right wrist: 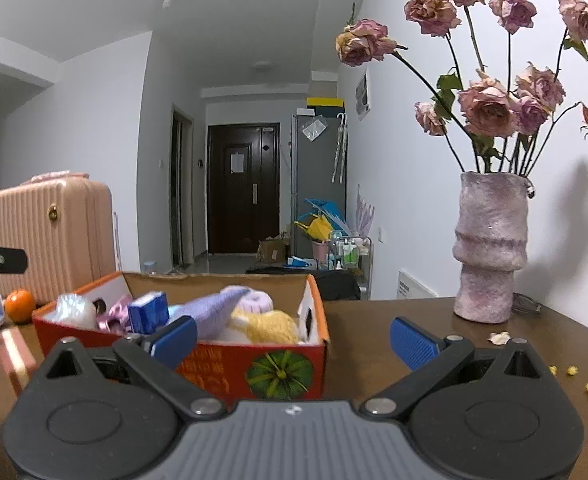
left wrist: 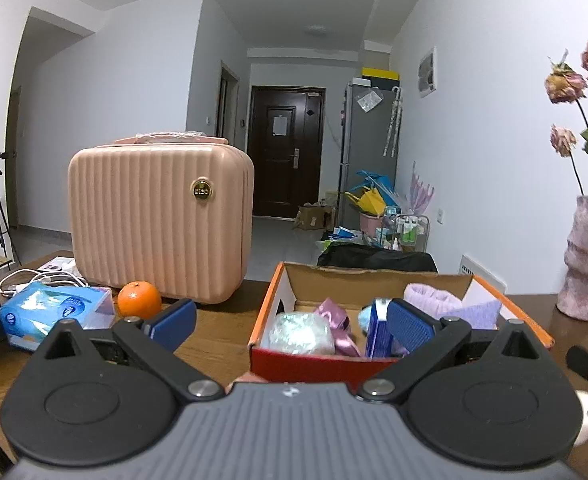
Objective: Organize soft objects
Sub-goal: 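Move both tools back toward the pink sponge and white foam puck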
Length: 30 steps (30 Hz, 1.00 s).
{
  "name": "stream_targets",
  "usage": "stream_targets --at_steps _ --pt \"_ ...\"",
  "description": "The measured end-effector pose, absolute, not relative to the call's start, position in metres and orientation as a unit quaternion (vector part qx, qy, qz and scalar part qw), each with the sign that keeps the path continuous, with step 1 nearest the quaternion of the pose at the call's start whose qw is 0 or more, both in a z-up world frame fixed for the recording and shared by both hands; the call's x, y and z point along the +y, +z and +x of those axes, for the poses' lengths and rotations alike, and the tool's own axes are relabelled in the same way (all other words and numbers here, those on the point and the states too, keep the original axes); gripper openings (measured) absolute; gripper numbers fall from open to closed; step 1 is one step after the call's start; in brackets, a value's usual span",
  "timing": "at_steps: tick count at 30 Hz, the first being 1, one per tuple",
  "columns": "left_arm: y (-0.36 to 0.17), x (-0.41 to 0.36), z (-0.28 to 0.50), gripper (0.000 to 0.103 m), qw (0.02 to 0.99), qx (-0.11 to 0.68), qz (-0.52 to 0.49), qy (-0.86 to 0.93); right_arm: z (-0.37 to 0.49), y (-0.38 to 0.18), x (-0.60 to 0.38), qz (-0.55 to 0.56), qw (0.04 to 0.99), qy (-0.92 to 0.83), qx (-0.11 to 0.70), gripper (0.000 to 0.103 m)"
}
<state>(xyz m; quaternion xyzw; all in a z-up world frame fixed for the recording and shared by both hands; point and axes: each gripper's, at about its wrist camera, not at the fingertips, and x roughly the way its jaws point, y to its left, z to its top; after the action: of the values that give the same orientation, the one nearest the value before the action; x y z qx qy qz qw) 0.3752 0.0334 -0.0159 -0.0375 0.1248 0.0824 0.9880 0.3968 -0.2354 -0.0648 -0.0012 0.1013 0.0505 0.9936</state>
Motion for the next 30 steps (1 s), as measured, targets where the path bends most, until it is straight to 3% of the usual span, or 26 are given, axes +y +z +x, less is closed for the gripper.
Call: stream_targets --at_steps 18,30 --pt "-0.044 0.04 0.323 0.103 0.982 0.181 -0.003 0.048 0.34 -0.079 -0.258 -0.034 0.985 0.046 0.161 0.103" --pt "-0.053 0.043 0.327 0.103 0.978 0.204 -0.001 0.051 0.377 -0.093 -0.265 -0.042 0.973 0.02 0.227 0.103"
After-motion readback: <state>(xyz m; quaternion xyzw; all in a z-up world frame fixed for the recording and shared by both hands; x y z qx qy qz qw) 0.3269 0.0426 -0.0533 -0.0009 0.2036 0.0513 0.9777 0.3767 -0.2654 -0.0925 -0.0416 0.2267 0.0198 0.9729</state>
